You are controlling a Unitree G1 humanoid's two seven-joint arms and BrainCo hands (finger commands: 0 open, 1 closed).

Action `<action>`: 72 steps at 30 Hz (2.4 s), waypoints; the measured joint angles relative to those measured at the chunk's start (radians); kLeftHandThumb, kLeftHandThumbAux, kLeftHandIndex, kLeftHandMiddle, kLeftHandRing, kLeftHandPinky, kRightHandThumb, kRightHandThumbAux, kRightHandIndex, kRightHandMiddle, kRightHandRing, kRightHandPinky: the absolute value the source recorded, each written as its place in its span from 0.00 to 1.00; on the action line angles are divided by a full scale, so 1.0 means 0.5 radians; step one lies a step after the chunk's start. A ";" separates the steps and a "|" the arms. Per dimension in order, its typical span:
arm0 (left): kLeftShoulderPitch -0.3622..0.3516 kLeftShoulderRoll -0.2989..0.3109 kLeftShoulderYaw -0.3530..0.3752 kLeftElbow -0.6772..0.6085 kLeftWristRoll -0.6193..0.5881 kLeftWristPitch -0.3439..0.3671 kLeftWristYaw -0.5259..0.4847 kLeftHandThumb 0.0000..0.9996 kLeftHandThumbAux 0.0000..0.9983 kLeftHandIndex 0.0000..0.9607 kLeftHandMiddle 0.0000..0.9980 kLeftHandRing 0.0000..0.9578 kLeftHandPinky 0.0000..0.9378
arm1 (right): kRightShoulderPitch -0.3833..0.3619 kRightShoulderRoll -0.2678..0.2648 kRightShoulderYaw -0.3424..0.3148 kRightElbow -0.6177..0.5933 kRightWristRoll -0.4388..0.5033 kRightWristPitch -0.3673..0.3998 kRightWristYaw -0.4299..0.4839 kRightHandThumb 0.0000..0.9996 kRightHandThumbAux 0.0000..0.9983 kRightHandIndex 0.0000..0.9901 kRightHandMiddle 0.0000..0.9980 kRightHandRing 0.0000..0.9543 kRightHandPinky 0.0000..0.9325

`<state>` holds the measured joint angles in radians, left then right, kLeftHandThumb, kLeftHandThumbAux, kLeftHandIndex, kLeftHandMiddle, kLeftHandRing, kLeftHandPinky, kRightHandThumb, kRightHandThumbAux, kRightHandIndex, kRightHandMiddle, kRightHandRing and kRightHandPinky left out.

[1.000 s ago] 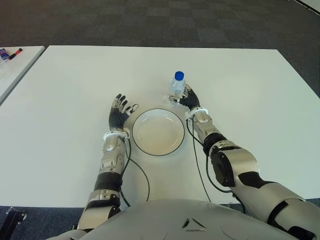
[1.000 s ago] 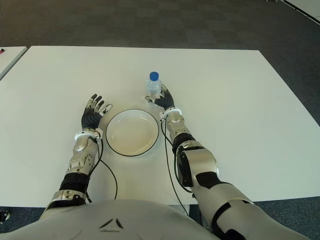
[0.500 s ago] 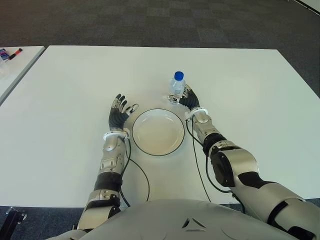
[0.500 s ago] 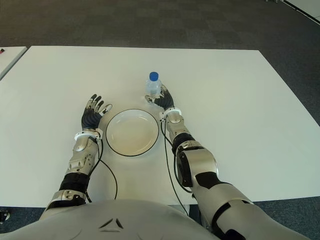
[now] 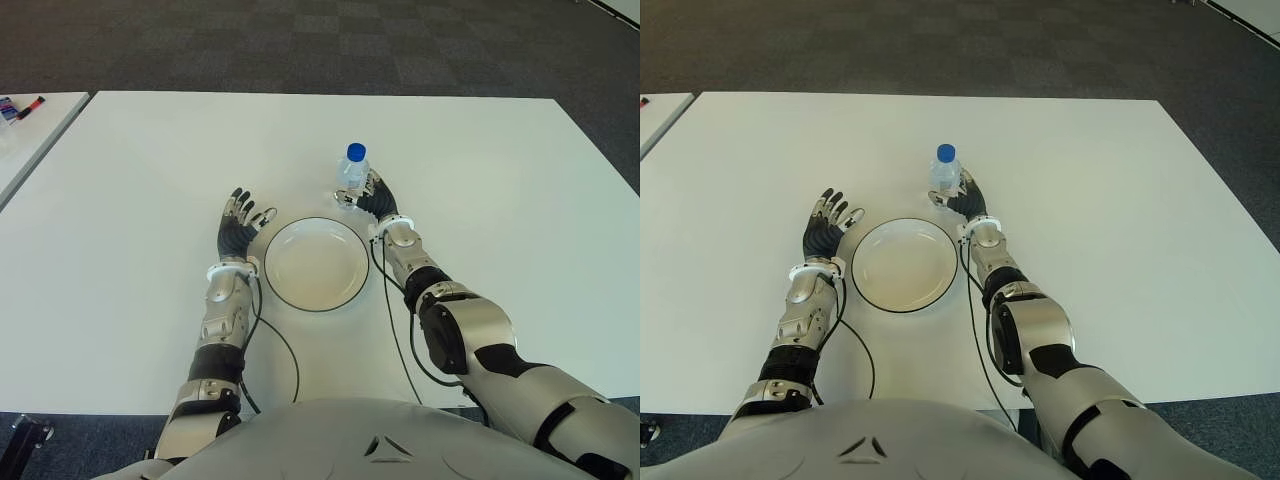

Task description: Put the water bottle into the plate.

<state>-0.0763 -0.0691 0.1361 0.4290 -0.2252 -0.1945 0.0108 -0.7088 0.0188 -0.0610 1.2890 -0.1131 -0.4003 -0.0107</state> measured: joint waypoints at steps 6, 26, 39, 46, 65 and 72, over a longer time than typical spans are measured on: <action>0.000 0.000 0.000 0.000 0.000 -0.001 0.000 0.00 0.89 0.09 0.10 0.09 0.13 | 0.003 0.004 0.004 0.000 -0.002 -0.009 -0.011 0.00 0.88 0.03 0.04 0.05 0.12; 0.002 0.000 0.001 0.001 -0.001 -0.005 -0.001 0.00 0.88 0.09 0.11 0.10 0.13 | 0.071 0.020 0.028 -0.023 -0.009 -0.094 -0.055 0.00 0.88 0.04 0.04 0.06 0.13; 0.005 -0.001 0.002 0.007 -0.020 -0.008 -0.001 0.00 0.89 0.10 0.12 0.11 0.13 | 0.121 0.032 0.038 -0.054 -0.010 -0.132 -0.103 0.00 0.89 0.06 0.05 0.07 0.14; 0.005 -0.001 0.001 0.013 -0.020 -0.016 -0.001 0.00 0.89 0.10 0.12 0.10 0.13 | 0.145 0.034 0.049 -0.064 -0.012 -0.164 -0.115 0.00 0.88 0.06 0.06 0.08 0.14; 0.005 0.000 0.002 0.021 -0.026 -0.021 -0.002 0.00 0.90 0.11 0.13 0.11 0.14 | 0.144 0.035 0.065 -0.064 -0.007 -0.165 -0.117 0.00 0.89 0.05 0.05 0.06 0.13; 0.005 0.000 0.002 0.021 -0.026 -0.021 -0.002 0.00 0.90 0.10 0.12 0.11 0.14 | 0.142 0.036 0.067 -0.063 -0.005 -0.165 -0.117 0.00 0.88 0.04 0.04 0.06 0.12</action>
<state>-0.0738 -0.0694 0.1370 0.4397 -0.2383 -0.2050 0.0100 -0.6380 0.0369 -0.0277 1.2573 -0.1154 -0.4826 -0.0689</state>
